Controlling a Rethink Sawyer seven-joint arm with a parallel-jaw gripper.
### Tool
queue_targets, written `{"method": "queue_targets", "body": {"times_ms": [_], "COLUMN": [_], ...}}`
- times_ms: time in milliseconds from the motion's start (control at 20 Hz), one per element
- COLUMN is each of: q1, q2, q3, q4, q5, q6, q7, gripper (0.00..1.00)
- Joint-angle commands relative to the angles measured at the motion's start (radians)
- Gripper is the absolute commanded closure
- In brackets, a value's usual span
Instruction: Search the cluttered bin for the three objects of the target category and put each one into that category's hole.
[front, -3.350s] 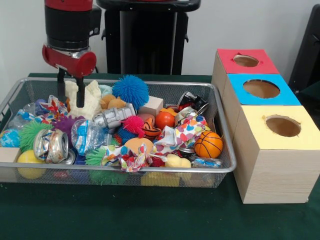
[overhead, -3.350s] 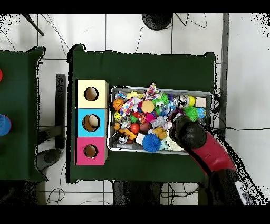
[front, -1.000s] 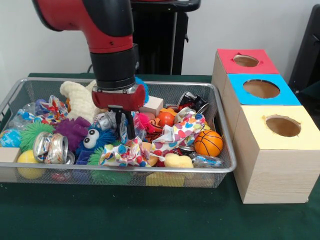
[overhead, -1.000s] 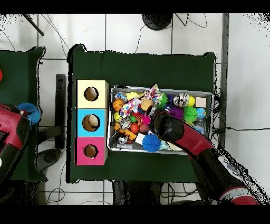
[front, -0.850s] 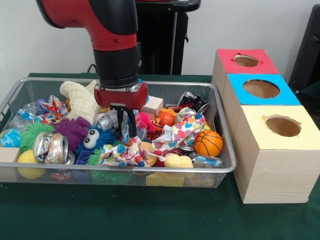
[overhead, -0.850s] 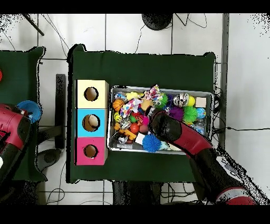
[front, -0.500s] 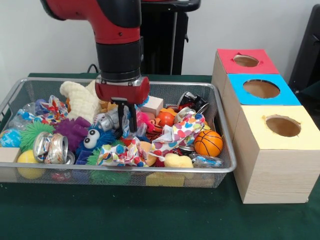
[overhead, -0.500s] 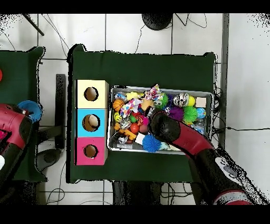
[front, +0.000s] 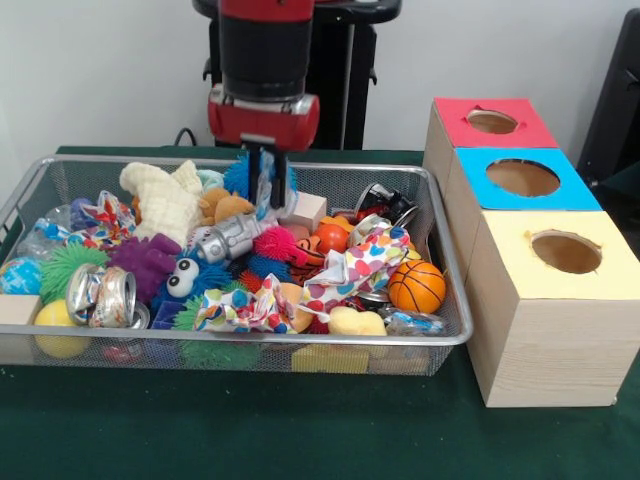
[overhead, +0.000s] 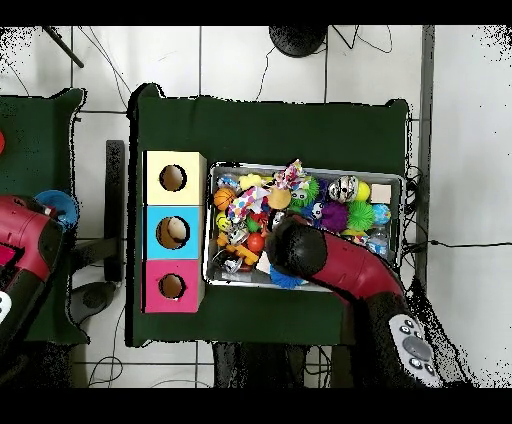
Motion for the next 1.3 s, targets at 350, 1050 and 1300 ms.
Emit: {"method": "queue_targets", "body": {"times_ms": [350,1050,1300], "q1": [0.167,0.297,0.342], "q2": [-0.151,-0.151,-0.149], "q3": [-0.179,-0.24,-0.256], "q4": [0.01,0.182,0.197], "q5": [0.043,0.172,0.197], "q6": [0.255,0.14,0.131], "q7": [0.278,0.405,0.451], "gripper": [1.0,1.0,1.0]}}
